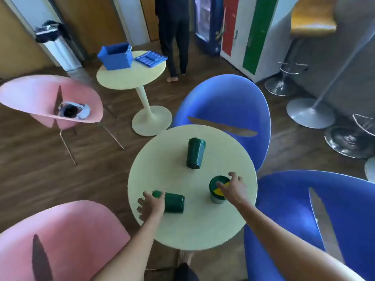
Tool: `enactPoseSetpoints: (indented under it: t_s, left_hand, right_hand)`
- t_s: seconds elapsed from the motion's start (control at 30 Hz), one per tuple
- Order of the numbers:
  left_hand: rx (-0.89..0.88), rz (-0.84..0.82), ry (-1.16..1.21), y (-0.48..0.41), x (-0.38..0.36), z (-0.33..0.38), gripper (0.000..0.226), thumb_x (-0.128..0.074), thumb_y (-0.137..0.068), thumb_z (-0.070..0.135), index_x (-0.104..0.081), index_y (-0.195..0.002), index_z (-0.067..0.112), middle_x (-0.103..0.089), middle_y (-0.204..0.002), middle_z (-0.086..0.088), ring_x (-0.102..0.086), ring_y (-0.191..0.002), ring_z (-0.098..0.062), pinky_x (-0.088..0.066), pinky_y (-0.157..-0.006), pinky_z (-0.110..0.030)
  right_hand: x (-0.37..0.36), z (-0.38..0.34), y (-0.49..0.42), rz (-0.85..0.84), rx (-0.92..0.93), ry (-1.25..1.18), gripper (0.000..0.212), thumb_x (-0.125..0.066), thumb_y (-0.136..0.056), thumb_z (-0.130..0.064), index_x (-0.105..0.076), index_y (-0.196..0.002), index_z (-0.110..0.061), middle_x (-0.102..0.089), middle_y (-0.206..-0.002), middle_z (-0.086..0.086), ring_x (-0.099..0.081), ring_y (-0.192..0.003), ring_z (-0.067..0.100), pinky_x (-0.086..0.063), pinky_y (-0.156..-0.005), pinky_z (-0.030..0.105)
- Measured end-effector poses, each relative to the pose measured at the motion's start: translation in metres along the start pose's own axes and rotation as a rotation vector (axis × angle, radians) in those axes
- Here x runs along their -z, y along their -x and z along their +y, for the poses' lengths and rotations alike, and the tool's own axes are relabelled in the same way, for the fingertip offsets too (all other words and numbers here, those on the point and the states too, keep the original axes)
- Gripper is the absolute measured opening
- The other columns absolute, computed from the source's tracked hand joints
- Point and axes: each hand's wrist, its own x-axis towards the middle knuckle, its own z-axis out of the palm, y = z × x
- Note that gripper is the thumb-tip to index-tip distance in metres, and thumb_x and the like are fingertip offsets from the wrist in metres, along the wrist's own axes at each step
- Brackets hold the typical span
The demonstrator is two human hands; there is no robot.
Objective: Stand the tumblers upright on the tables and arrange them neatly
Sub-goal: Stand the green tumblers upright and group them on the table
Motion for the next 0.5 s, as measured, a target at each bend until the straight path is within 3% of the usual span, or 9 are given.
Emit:
enactPoseSetpoints:
  t_s: [0.1, 0.17, 0.23, 0.37, 0.5]
  left_hand:
    - [0.223, -0.072, 0.186, -0.031, -0.002, -0.011, 0.086, -0.061, -0.085, 0.056, -0.028, -0.145, 0.005, -0.03, -0.15, -0.026, -0.033, -0.136, -0.045, -0.031, -0.11, -0.056]
    - [0.263, -0.145, 0.252, -0.052, -0.006, -0.018, 0.094, -0.065, -0.083, 0.056, -0.023, -0.148, 0.004, -0.03, -0.151, -0.027, -0.034, -0.138, -0.043, -0.032, -0.11, -0.057]
    - [0.3, -0.201, 0.315, -0.067, -0.011, -0.022, 0.1, -0.071, -0.076, 0.058, -0.024, -0.148, 0.007, -0.033, -0.15, -0.024, -0.038, -0.135, -0.043, -0.037, -0.107, -0.06]
    - [0.421, -0.267, 0.409, -0.084, -0.021, -0.028, 0.105, -0.081, -0.057, 0.062, -0.035, -0.139, 0.015, -0.038, -0.145, -0.019, -0.044, -0.127, -0.043, -0.044, -0.099, -0.061]
    - [0.43, -0.244, 0.42, -0.103, -0.037, -0.03, 0.113, -0.079, -0.024, 0.061, -0.053, -0.121, 0.009, -0.056, -0.122, -0.019, -0.06, -0.102, -0.036, -0.057, -0.084, -0.049]
  right_hand:
    - [-0.016, -0.002, 0.002, 0.126, -0.142, -0.167, 0.067, -0.066, -0.086, -0.037, -0.04, -0.143, -0.01, -0.047, -0.136, 0.023, -0.051, -0.122, 0.04, -0.042, -0.103, 0.042]
    - [-0.025, 0.001, 0.006, 0.155, -0.238, -0.304, 0.066, -0.069, -0.084, -0.032, -0.043, -0.14, -0.009, -0.054, -0.131, 0.021, -0.056, -0.114, 0.037, -0.047, -0.095, 0.041]
    - [-0.031, -0.001, 0.007, 0.196, -0.296, -0.434, 0.063, -0.071, -0.083, -0.027, -0.046, -0.137, -0.008, -0.059, -0.125, 0.018, -0.06, -0.106, 0.033, -0.05, -0.083, 0.038]
    - [-0.035, -0.007, 0.005, 0.253, -0.353, -0.548, 0.059, -0.07, -0.083, -0.021, -0.046, -0.135, -0.009, -0.06, -0.121, 0.016, -0.055, -0.089, 0.027, -0.041, -0.058, 0.027]
    - [-0.039, -0.011, 0.004, 0.289, -0.383, -0.583, 0.058, -0.07, -0.082, -0.019, -0.047, -0.134, -0.011, -0.059, -0.123, 0.013, -0.058, -0.098, 0.028, -0.046, -0.072, 0.035]
